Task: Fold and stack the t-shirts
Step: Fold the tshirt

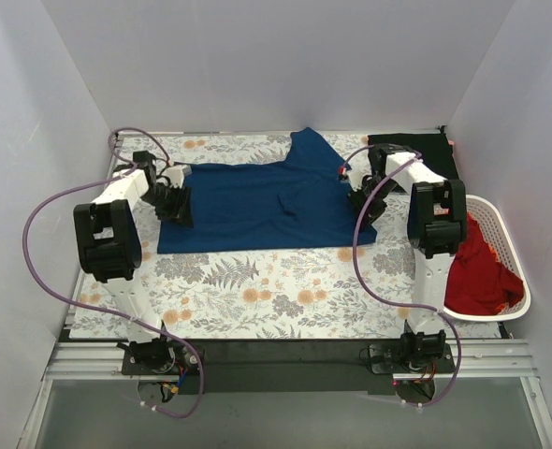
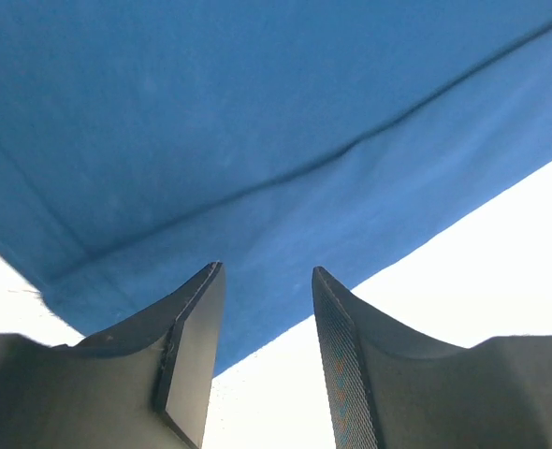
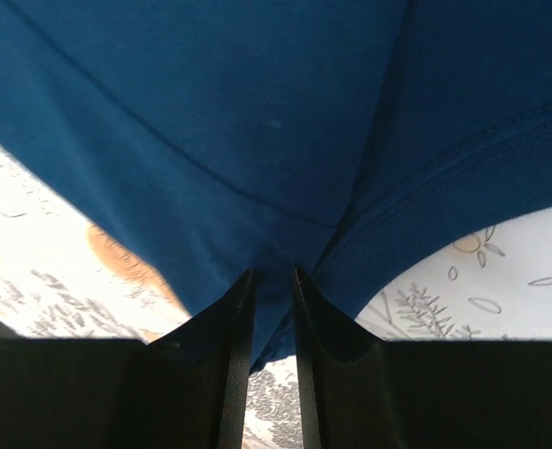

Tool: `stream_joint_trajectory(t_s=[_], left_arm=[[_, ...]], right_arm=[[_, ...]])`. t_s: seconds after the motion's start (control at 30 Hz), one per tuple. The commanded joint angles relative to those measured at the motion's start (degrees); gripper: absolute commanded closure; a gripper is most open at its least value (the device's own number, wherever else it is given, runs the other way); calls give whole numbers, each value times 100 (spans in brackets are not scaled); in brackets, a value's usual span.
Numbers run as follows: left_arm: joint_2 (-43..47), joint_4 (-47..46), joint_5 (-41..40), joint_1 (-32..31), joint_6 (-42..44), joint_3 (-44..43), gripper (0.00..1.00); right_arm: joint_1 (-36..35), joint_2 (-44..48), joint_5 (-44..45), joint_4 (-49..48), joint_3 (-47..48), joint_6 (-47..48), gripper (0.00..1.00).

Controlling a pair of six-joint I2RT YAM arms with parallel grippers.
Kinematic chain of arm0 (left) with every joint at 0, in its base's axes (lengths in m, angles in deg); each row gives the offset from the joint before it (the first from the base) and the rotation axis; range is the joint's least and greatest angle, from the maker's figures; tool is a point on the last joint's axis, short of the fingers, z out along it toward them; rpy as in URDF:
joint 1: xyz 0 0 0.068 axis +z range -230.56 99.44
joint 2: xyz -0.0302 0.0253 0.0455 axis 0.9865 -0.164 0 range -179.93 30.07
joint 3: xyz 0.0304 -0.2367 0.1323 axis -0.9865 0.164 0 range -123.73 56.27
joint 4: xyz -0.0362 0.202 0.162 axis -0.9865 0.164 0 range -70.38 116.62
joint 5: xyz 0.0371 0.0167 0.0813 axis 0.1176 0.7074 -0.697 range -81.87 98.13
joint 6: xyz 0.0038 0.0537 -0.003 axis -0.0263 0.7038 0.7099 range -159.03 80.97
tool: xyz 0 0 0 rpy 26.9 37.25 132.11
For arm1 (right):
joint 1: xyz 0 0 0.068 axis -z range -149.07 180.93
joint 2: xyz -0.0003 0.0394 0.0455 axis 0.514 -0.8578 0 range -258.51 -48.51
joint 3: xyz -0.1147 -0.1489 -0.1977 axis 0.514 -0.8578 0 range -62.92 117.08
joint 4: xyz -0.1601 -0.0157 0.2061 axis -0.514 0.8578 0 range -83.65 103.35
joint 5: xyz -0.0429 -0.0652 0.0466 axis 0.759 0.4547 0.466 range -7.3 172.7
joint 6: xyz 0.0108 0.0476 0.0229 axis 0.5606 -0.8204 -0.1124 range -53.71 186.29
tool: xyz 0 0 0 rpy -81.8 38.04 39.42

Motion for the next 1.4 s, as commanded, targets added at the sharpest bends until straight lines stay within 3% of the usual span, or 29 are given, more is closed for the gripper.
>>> stream_joint_trajectory(t_s=[0.0,0.23,0.43,0.57,0.73,0.87,0.97,1.17,1.37], left_arm=[[177,-309,-405,-42,198,622,59],[475,-407,-942,46,444,1869,61],[1451,67,-810,55,559,3074,62],[2119,410,-678,55,542,3392,62],[2384,762,-257,55,533,2780,58],[1787,815,191,55,305,1874,56],[1391,605,210,55,112,1521,56],[838,77,16,55,-108,1521,57],[635,-108,-361,64,-118,1784,57]], right_arm=[[-45,-80,459,-162,51,-1,71],[-80,174,1057,-443,-1038,245,73],[-97,973,1076,-435,-2284,412,74],[-132,1764,892,-111,-2990,683,73],[-124,1994,40,602,-2369,895,72],[-132,1364,-233,576,-1157,615,71],[-133,880,-199,445,-865,544,72],[-124,544,21,-21,-934,447,74],[-133,816,153,-241,-1671,465,74]])
